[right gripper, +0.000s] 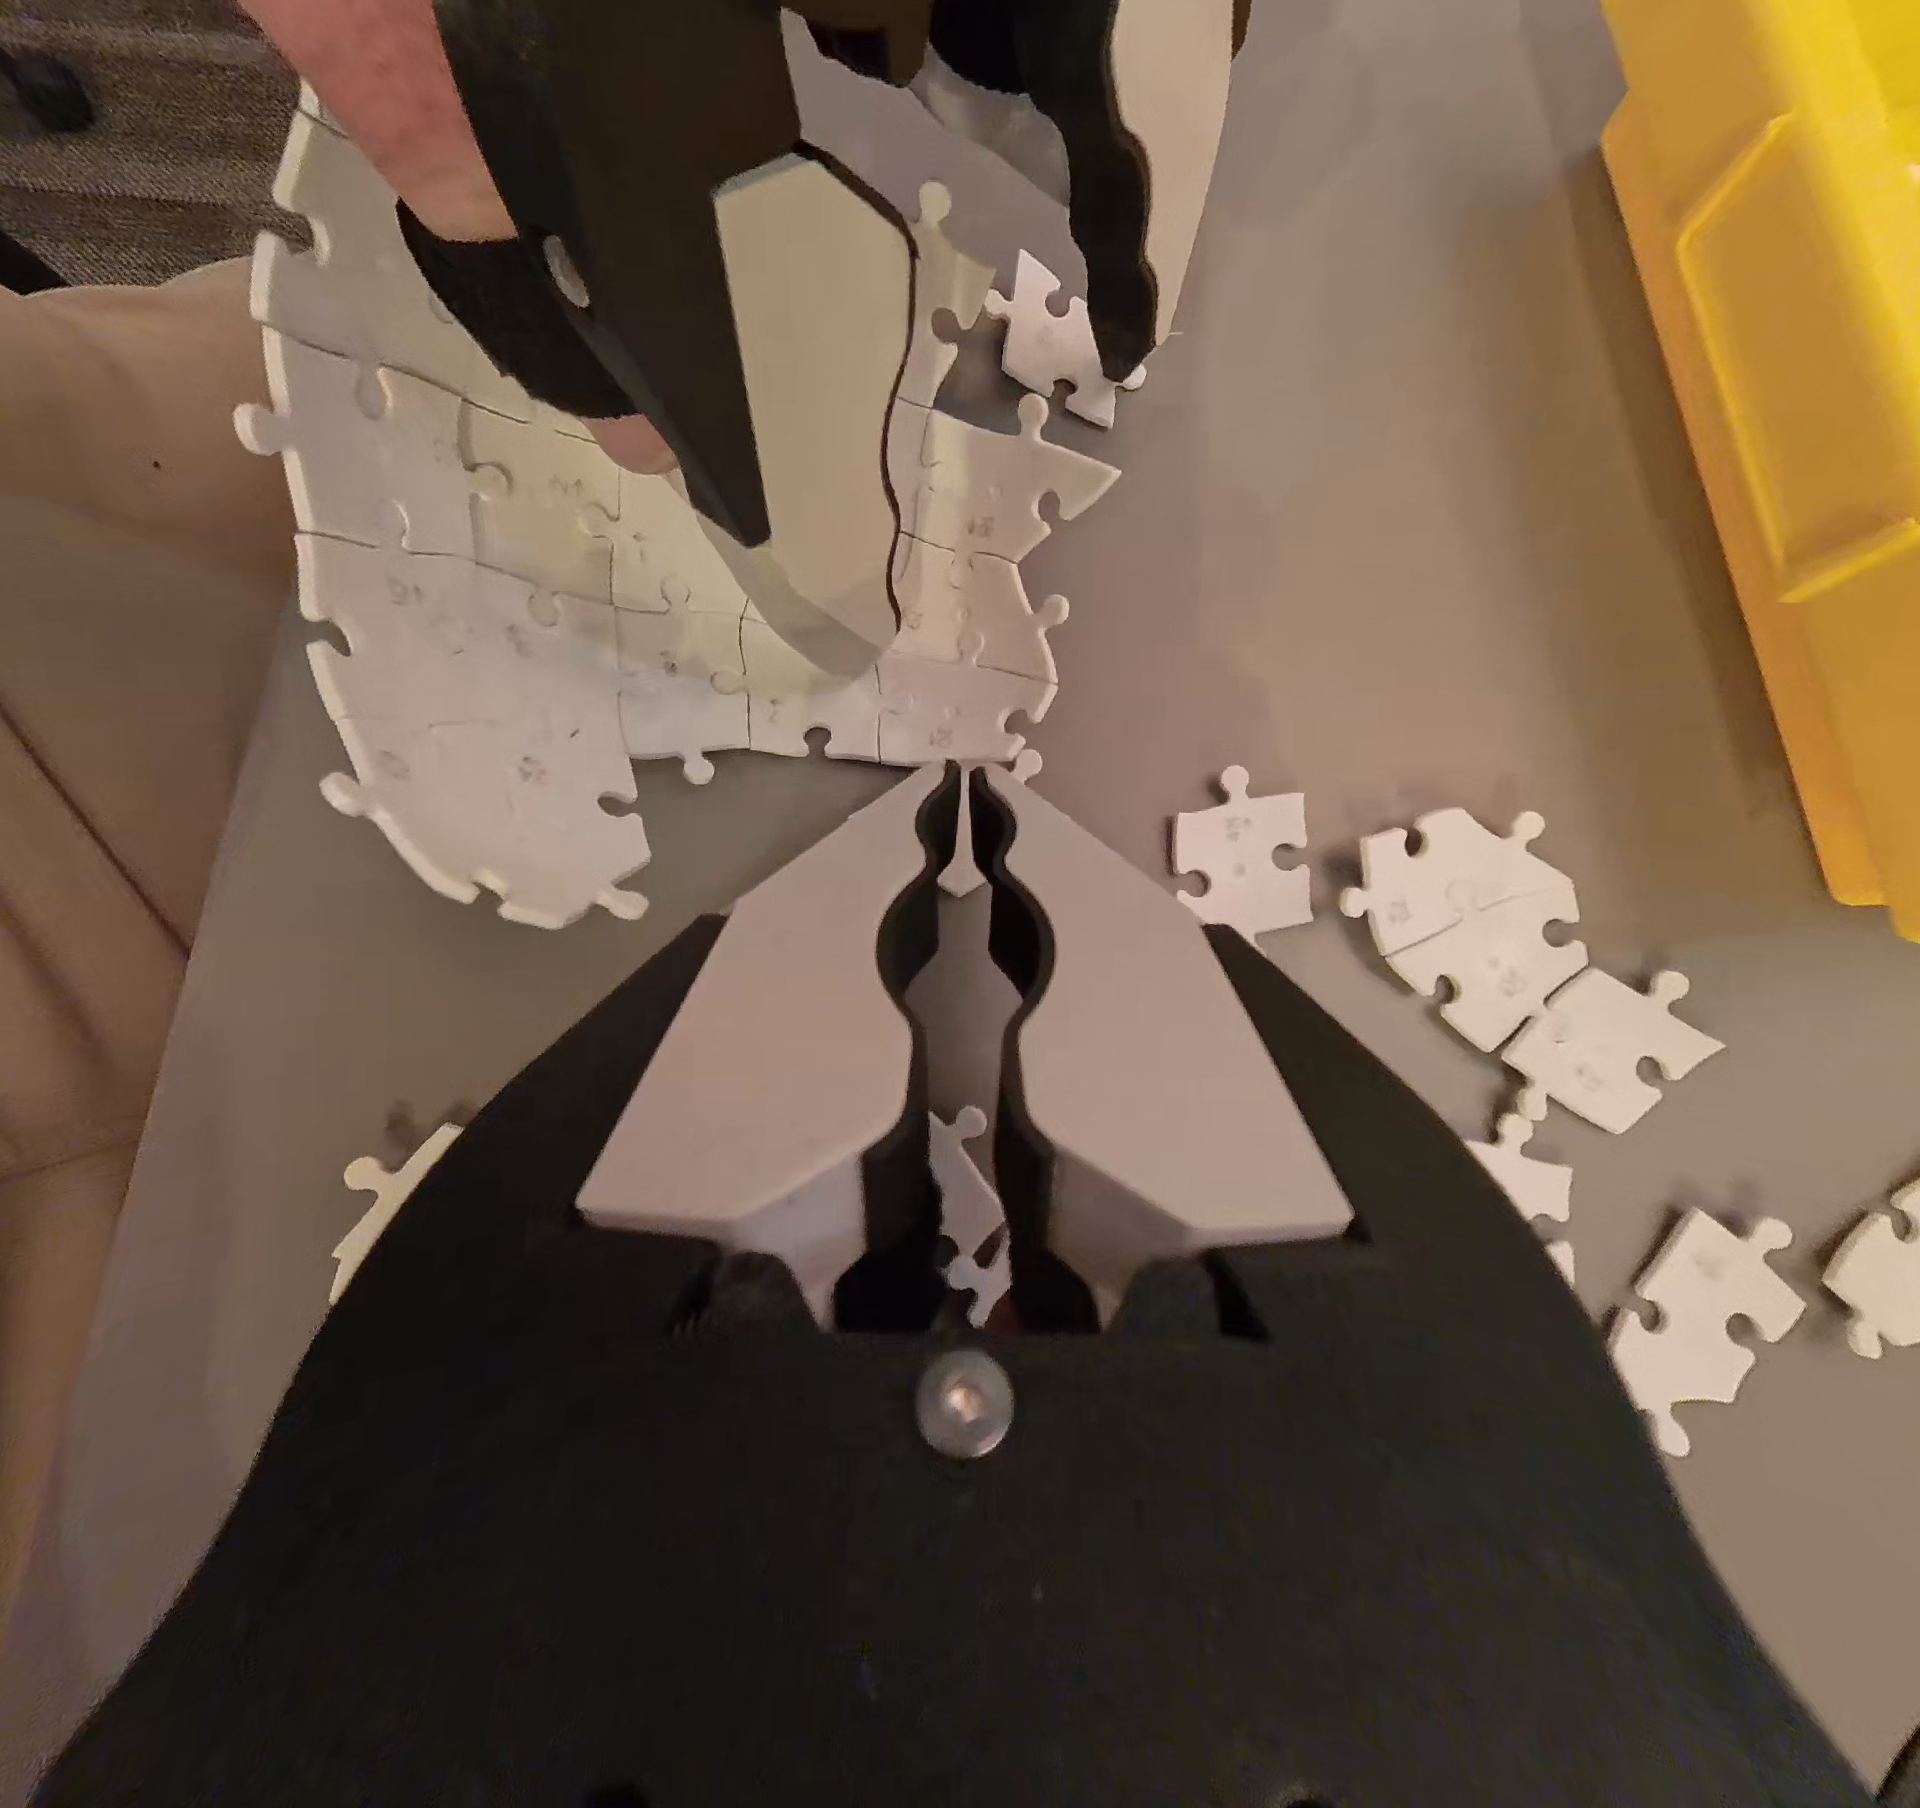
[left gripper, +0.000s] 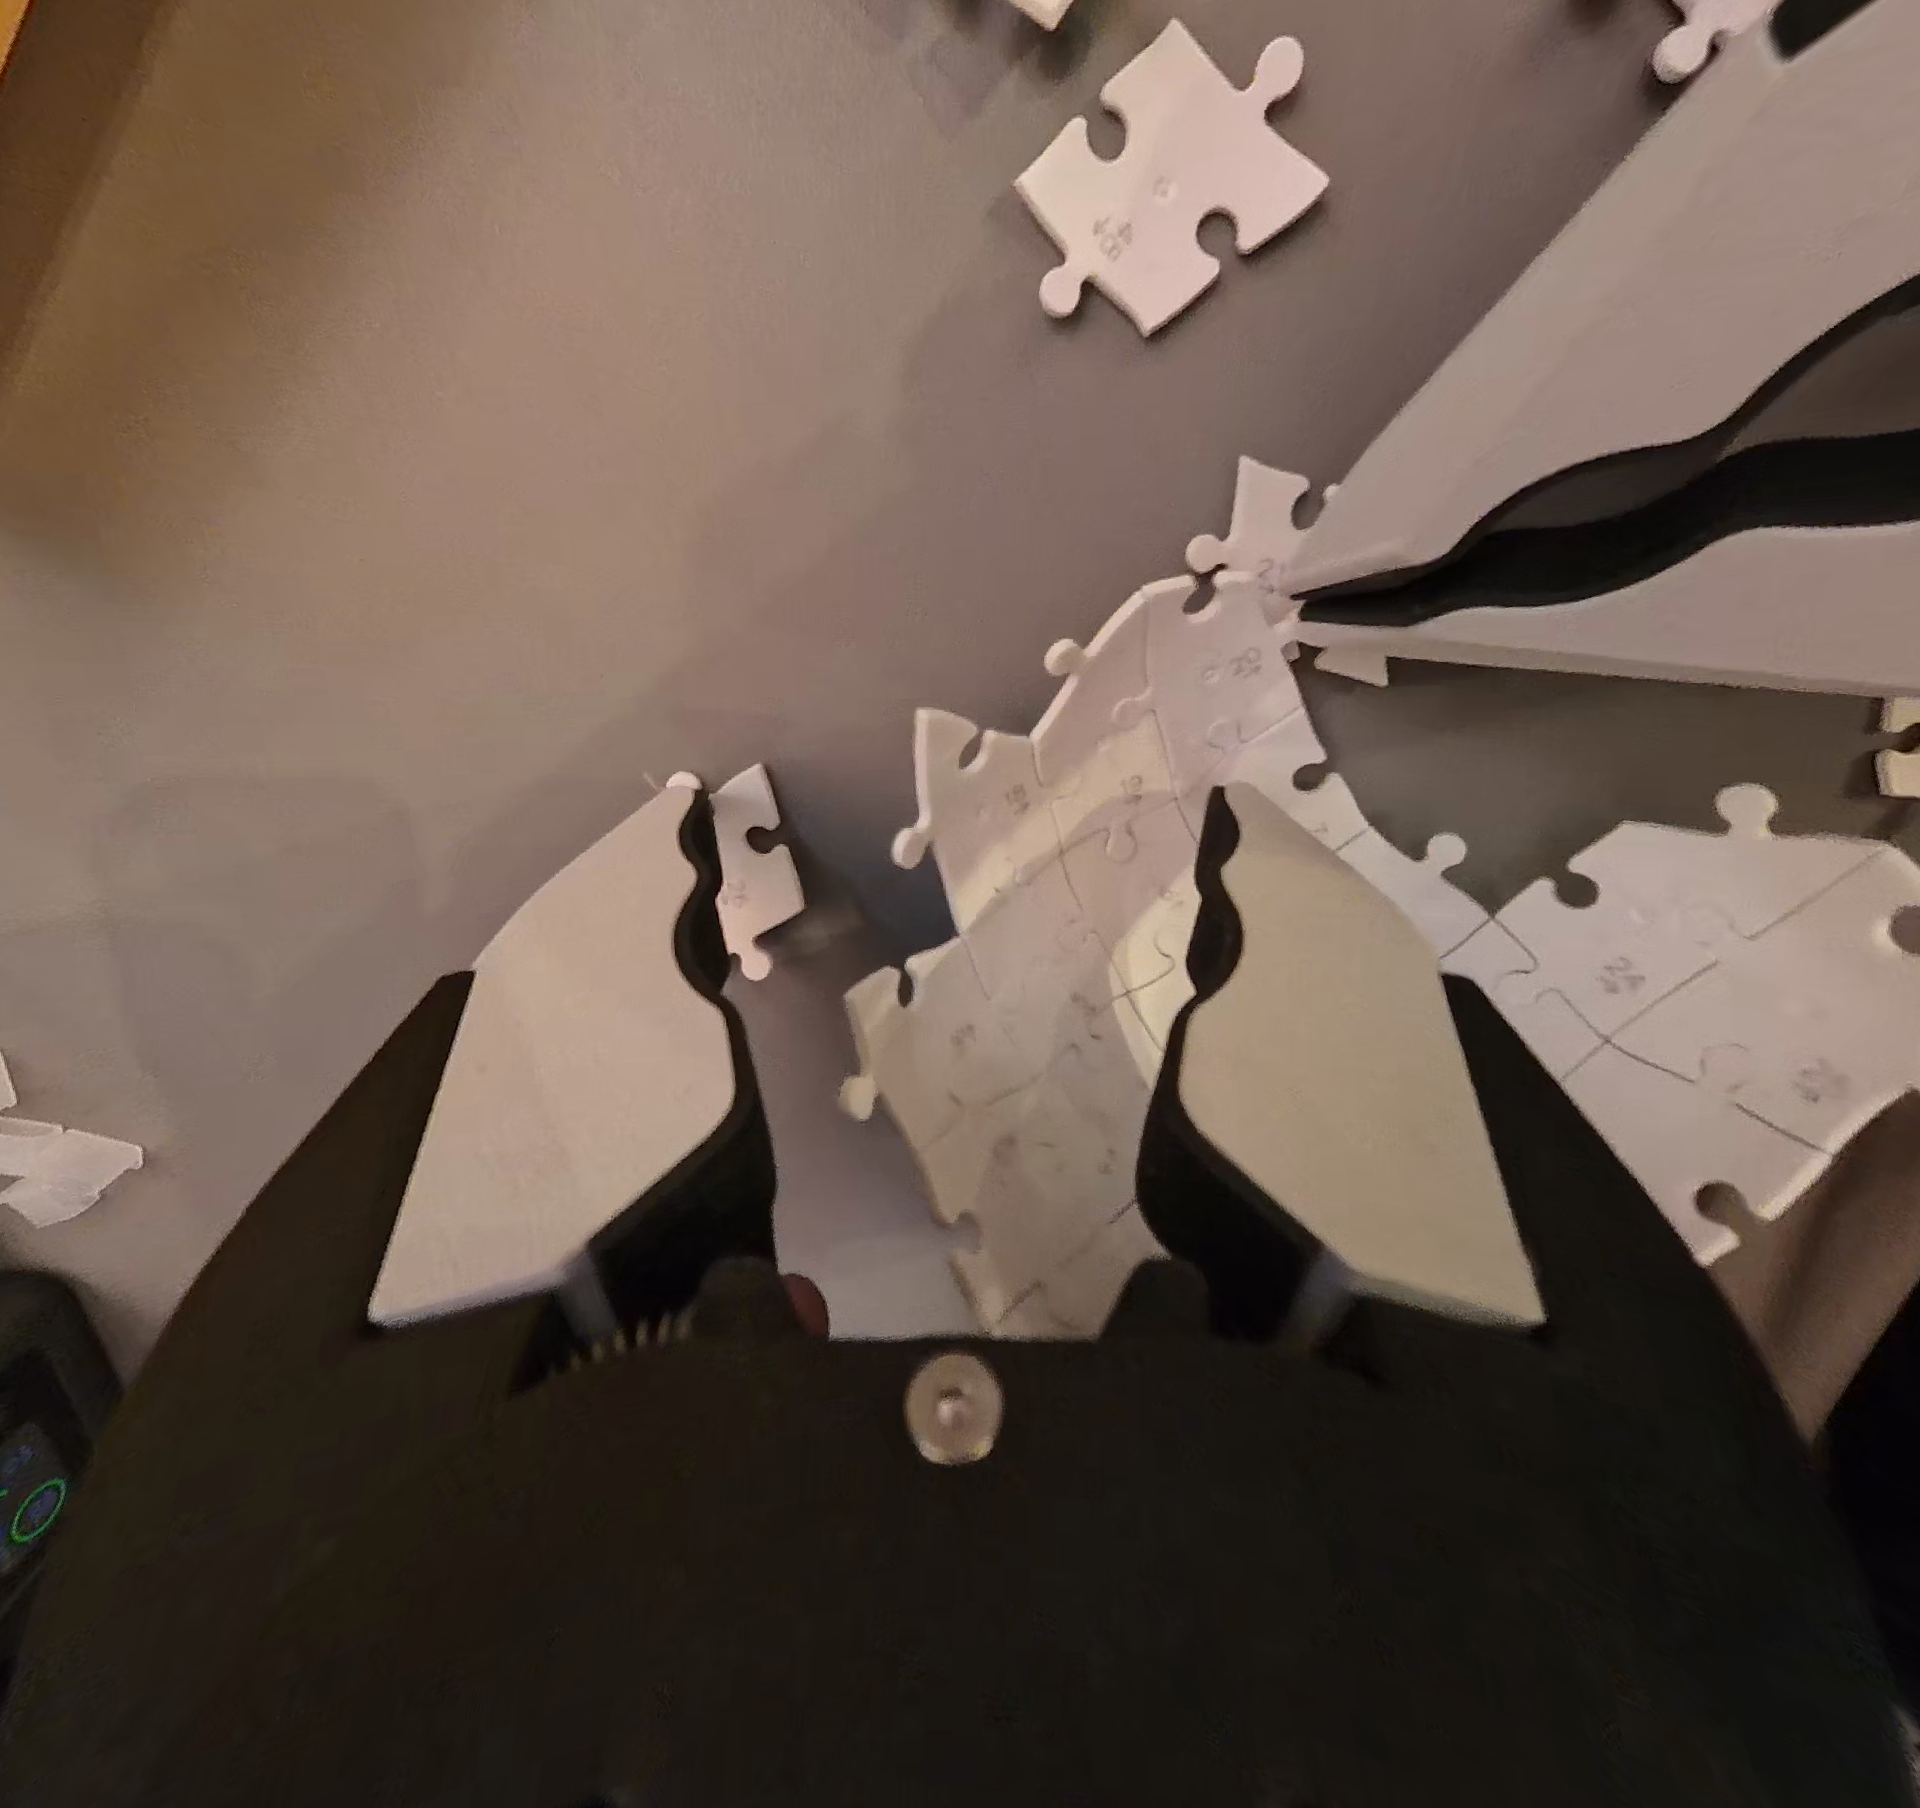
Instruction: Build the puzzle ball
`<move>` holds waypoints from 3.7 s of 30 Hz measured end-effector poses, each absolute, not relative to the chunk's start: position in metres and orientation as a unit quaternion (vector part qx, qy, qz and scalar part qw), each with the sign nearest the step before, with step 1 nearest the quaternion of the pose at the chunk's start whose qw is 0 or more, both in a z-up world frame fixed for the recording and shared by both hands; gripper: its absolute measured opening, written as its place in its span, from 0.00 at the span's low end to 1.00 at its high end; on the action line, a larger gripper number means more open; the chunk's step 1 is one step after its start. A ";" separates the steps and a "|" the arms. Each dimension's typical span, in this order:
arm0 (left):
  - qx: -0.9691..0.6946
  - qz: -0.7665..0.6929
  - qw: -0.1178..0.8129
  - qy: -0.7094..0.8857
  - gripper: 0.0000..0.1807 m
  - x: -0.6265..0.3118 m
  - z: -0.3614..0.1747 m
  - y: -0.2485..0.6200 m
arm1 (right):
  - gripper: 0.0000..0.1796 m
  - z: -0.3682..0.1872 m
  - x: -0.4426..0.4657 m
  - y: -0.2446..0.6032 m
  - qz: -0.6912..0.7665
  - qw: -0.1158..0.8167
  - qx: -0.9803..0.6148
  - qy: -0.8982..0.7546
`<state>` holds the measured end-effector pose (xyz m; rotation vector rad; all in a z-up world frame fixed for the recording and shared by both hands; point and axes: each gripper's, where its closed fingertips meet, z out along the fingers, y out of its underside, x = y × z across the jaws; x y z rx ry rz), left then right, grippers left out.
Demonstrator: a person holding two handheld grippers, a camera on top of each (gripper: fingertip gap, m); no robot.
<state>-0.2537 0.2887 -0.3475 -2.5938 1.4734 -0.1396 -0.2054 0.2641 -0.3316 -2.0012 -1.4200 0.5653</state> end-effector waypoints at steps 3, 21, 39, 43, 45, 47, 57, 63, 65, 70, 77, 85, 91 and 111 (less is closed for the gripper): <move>-0.867 -0.052 0.069 0.490 0.49 -0.253 -0.347 0.288 | 0.00 -0.332 -0.206 0.263 0.218 0.305 -0.757 -0.535; -0.813 0.021 0.022 0.582 0.53 -0.230 -0.329 0.311 | 0.00 -0.336 -0.207 0.262 0.254 0.293 -0.759 -0.522; -0.808 0.050 -0.031 0.586 0.50 -0.237 -0.345 0.310 | 0.00 -0.339 -0.192 0.254 0.239 0.278 -0.746 -0.556; -0.812 0.051 -0.033 0.581 0.50 -0.240 -0.345 0.309 | 0.00 -0.339 -0.192 0.253 0.238 0.276 -0.752 -0.549; -0.812 0.052 -0.037 0.581 0.48 -0.240 -0.345 0.307 | 0.00 -0.339 -0.192 0.254 0.239 0.280 -0.752 -0.547; -0.812 0.053 -0.039 0.581 0.49 -0.240 -0.345 0.306 | 0.00 -0.339 -0.192 0.256 0.239 0.283 -0.755 -0.541; -0.823 0.040 -0.050 0.564 0.49 -0.241 -0.347 0.301 | 0.00 -0.340 -0.190 0.263 0.215 0.294 -0.772 -0.521; -0.827 0.040 -0.054 0.558 0.47 -0.241 -0.347 0.299 | 0.00 -0.340 -0.190 0.255 0.225 0.291 -0.774 -0.515; -0.828 0.042 -0.058 0.556 0.47 -0.241 -0.347 0.299 | 0.00 -0.340 -0.191 0.253 0.227 0.290 -0.773 -0.517; -0.833 0.042 -0.060 0.549 0.47 -0.242 -0.347 0.300 | 0.00 -0.340 -0.192 0.250 0.231 0.289 -0.772 -0.517; -0.834 0.044 -0.061 0.546 0.47 -0.242 -0.347 0.301 | 0.00 -0.340 -0.196 0.248 0.244 0.287 -0.768 -0.518; -0.837 0.031 -0.060 0.543 0.47 -0.241 -0.348 0.299 | 0.00 -0.334 -0.192 0.250 0.275 0.279 -0.755 -0.525; -0.838 0.030 -0.061 0.541 0.47 -0.241 -0.348 0.299 | 0.00 -0.335 -0.188 0.255 0.262 0.277 -0.760 -0.526; -0.844 0.025 -0.064 0.532 0.45 -0.241 -0.348 0.298 | 0.00 -0.337 -0.198 0.256 0.239 0.306 -0.768 -0.510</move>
